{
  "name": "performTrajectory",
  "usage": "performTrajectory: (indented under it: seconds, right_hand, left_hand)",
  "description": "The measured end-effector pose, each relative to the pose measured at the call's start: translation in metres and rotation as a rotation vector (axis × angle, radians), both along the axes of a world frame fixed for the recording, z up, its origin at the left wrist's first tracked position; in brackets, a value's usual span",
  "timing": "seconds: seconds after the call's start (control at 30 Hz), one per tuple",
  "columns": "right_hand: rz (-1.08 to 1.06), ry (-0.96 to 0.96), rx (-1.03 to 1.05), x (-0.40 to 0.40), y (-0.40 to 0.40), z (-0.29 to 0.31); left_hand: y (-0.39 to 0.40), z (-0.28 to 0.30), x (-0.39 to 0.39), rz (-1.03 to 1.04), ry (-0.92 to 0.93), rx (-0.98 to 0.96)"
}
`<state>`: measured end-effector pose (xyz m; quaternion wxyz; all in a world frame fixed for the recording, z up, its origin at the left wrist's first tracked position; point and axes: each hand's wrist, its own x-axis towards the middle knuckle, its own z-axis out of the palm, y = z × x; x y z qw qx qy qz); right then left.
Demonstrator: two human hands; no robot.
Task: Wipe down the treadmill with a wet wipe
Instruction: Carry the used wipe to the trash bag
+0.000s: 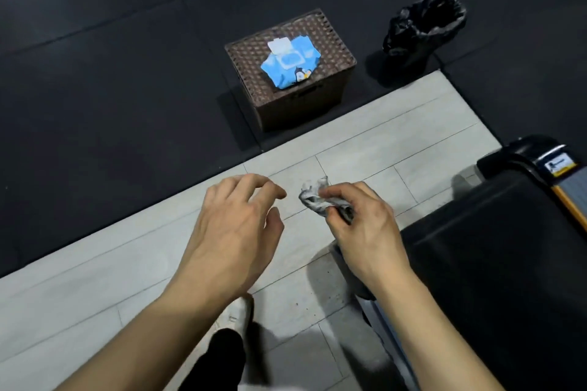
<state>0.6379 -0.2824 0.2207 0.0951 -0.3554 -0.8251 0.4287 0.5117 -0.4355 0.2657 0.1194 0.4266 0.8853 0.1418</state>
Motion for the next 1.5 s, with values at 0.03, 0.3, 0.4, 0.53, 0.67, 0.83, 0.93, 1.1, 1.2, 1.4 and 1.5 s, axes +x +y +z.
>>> performTrajectory:
  seconds: [0.03, 0.3, 0.4, 0.53, 0.67, 0.83, 0.93, 1.1, 1.2, 1.4, 1.5]
  right_hand:
    - [-0.01, 0.011, 0.016, -0.016, -0.005, 0.013]
    - [-0.166, 0.033, 0.067, -0.119, -0.025, 0.109]
    - [-0.185, 0.035, 0.086, -0.143, -0.012, 0.136]
    - [-0.211, 0.043, 0.124, -0.161, 0.021, 0.166]
    - [-0.212, 0.038, 0.164, -0.176, 0.069, 0.178]
    - [-0.201, 0.026, 0.162, -0.199, 0.126, 0.174]
    - [-0.199, 0.023, 0.162, -0.211, 0.157, 0.172]
    - [-0.23, -0.049, 0.148, -0.23, 0.211, 0.17]
    - [-0.26, -0.08, 0.146, -0.246, 0.251, 0.167]
    - [-0.364, -0.129, 0.129, -0.276, 0.338, 0.148]
    - [-0.43, -0.147, 0.1, -0.286, 0.377, 0.135]
  left_hand:
    - [-0.003, 0.011, -0.015, -0.004, 0.011, 0.009]
    - [-0.012, 0.097, -0.12, -0.117, 0.036, 0.045]
    - [0.003, 0.12, -0.146, -0.131, 0.044, 0.065]
    - [0.034, 0.146, -0.167, -0.133, 0.058, 0.076]
    - [0.075, 0.157, -0.189, -0.14, 0.073, 0.077]
    - [0.126, 0.156, -0.215, -0.124, 0.067, 0.041]
    - [0.156, 0.15, -0.23, -0.129, 0.039, 0.031]
    - [0.212, 0.139, -0.252, -0.157, -0.016, 0.033]
    - [0.258, 0.125, -0.273, -0.184, -0.036, 0.042]
    - [0.367, 0.092, -0.323, -0.311, -0.059, 0.069]
    - [0.42, 0.087, -0.343, -0.398, -0.062, 0.055]
